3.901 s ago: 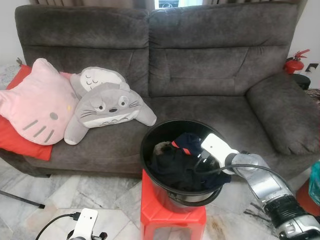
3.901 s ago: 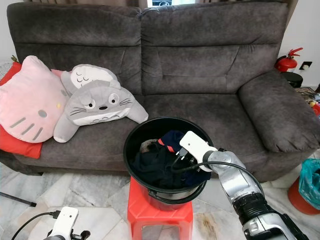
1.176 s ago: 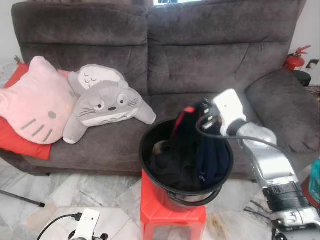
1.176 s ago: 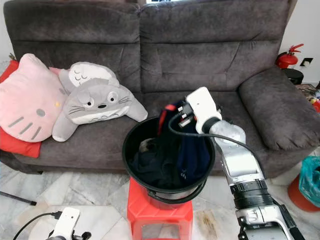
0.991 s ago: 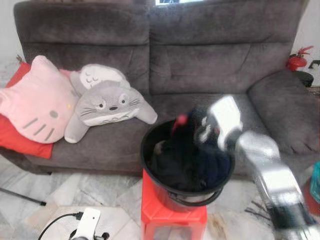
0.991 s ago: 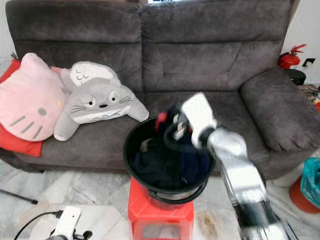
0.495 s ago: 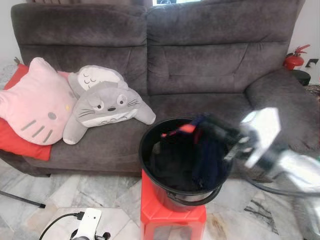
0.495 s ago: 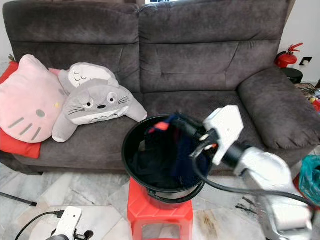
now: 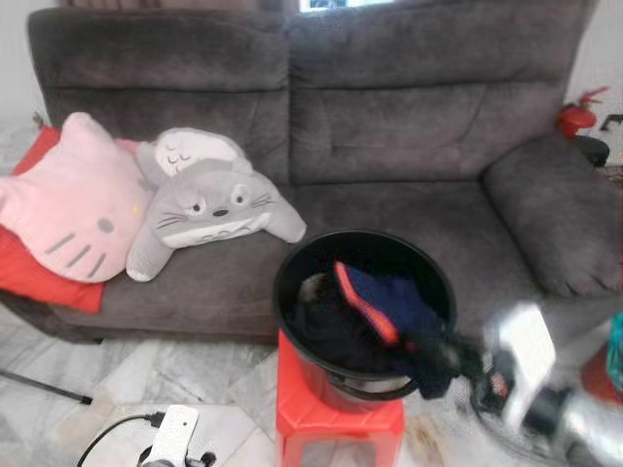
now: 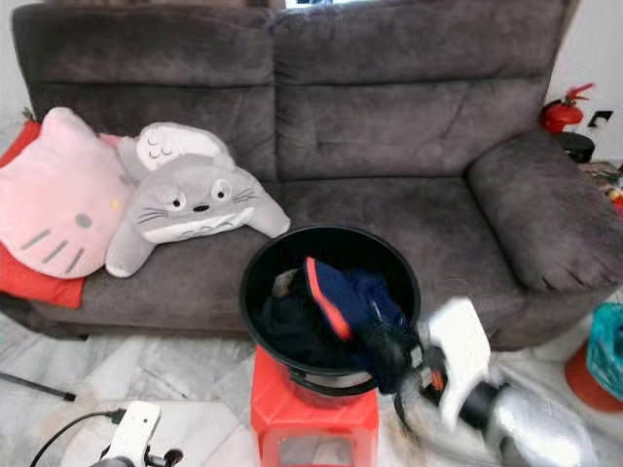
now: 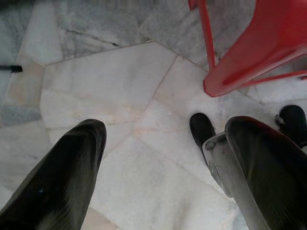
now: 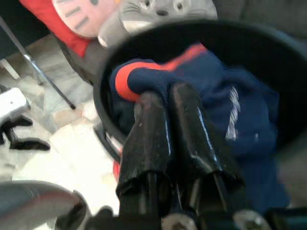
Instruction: Hang hanger
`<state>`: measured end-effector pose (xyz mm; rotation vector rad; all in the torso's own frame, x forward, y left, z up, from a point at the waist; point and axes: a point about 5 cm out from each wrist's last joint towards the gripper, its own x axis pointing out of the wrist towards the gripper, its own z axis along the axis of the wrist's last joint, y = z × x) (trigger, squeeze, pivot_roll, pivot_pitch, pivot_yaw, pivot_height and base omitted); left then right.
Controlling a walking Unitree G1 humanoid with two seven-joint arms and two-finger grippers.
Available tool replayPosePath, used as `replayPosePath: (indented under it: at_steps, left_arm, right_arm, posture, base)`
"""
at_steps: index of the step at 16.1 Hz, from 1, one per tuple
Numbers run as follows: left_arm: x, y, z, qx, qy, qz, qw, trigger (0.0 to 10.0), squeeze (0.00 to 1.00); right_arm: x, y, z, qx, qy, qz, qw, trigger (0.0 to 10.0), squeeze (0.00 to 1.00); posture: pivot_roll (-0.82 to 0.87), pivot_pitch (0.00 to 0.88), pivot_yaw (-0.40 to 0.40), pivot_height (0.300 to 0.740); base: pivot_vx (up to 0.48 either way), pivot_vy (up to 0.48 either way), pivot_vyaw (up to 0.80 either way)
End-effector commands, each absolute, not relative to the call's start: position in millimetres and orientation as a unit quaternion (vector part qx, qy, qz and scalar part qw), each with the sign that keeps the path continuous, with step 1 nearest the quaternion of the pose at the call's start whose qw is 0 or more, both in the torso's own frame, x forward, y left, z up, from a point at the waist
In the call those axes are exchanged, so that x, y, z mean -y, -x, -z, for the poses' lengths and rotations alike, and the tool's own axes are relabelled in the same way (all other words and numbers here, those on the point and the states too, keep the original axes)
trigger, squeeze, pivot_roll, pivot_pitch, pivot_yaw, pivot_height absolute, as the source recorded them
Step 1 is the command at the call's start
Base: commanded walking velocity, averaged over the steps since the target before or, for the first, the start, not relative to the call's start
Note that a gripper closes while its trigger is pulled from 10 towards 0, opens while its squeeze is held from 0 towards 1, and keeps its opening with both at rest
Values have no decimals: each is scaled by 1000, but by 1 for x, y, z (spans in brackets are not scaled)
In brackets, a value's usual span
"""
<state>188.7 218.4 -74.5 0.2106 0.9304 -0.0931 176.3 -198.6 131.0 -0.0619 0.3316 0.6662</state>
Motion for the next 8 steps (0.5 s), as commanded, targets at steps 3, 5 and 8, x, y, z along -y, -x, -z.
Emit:
replayPosePath:
  at_steps: [3,5,8]
  left_arm:
    - [-222,-185,76,-456,-112,51,881,10000,0]
    - [-223,-185,76,-456,-114,51,881,10000,0]
    - [-223,-185,75,-455,-117,51,881,10000,0]
  right_arm:
    - [219,-165,-105,-254,68,-227,938,0,0]
    - [232,-171,-93,-279,81,-145,946,0,0]
    - [243,-187,-92,-266,81,-63,959,0,0]
  posture:
    - [-228,0,78,740]
    - [-223,0,80,740]
    - [-219,0,81,740]
  base:
    - [0,0,0]
    - [0,0,0]
    - [0,0,0]
